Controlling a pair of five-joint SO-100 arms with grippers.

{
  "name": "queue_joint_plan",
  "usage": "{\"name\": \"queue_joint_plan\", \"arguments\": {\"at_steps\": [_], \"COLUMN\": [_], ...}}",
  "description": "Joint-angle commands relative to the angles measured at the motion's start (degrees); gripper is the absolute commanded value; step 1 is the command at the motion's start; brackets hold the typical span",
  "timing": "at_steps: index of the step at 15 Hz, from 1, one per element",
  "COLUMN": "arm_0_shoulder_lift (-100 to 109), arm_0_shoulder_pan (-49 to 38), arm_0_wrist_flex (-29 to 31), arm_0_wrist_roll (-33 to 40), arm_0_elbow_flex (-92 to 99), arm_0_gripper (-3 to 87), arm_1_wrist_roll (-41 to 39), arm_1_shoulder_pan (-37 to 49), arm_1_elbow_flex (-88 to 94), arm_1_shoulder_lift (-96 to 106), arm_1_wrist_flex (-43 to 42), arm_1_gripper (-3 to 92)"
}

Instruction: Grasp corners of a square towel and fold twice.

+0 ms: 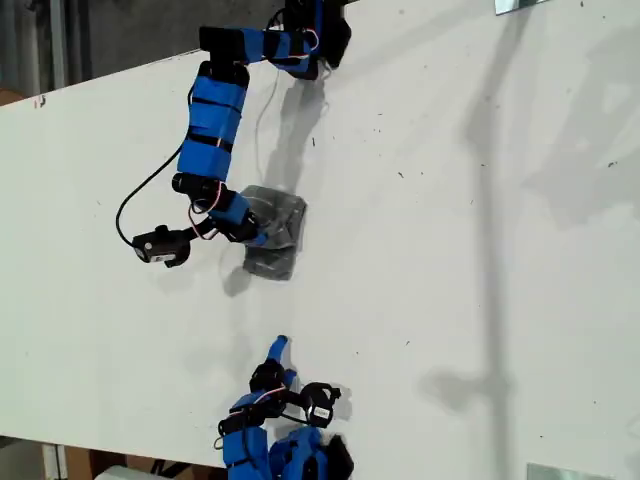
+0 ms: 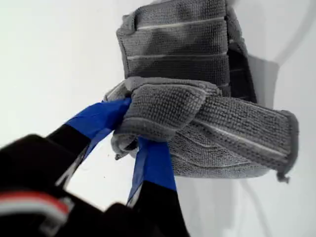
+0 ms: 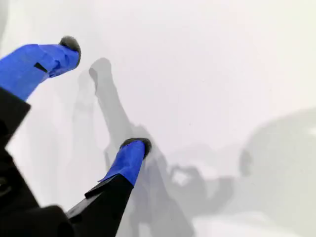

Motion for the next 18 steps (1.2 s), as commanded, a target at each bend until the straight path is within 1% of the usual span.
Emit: {"name": "queue_joint_plan", "arguments": {"at_steps": [1,5,6,8,9,10,11,12,14,15,18], "arm_0_shoulder_lift": [-0.26,-2.64,-2.64,-2.64,-2.64,-2.64,-2.72,-2.72,-2.55,-2.37,-2.46], "arm_0_shoulder_pan": [-1.41,-1.49,-1.49,-1.49,-1.49,-1.49,-1.58,-1.67,-1.67,-1.49,-1.49], "arm_0_wrist_flex": [-0.44,-0.09,-0.09,0.0,0.0,0.0,0.0,-0.09,-0.09,-0.09,-0.26], "arm_0_wrist_roll": [-0.53,-0.09,0.0,0.0,0.0,-0.26,-0.35,-0.35,-0.35,-0.44,-0.35], "arm_0_elbow_flex": [-1.41,-2.99,-2.99,-2.99,-2.99,-2.99,-2.99,-2.99,-2.9,-2.72,-2.81], "arm_0_gripper": [34.8,34.7,34.7,34.7,34.8,34.9,35.3,35.6,35.8,36.1,38.0], "arm_1_wrist_roll": [-1.05,-1.05,-0.44,2.72,5.45,9.49,13.8,17.75,27.86,31.9,42.98], "arm_1_shoulder_pan": [0.53,2.02,2.29,2.9,3.08,2.55,0.18,-4.13,-12.66,-16.17,-22.5], "arm_1_elbow_flex": [-4.92,-4.31,-1.41,11.34,17.23,18.37,19.51,24.26,38.5,47.64,71.89], "arm_1_shoulder_lift": [2.64,5.1,6.94,14.06,18.28,21.01,24.87,30.94,39.81,45.0,68.55], "arm_1_wrist_flex": [-0.97,-0.44,-0.53,-2.81,-2.02,5.01,11.07,11.07,8.0,4.75,-0.62], "arm_1_gripper": [28.9,30.2,29.6,28.8,29.2,29.3,29.2,29.2,28.9,28.9,27.0]}}
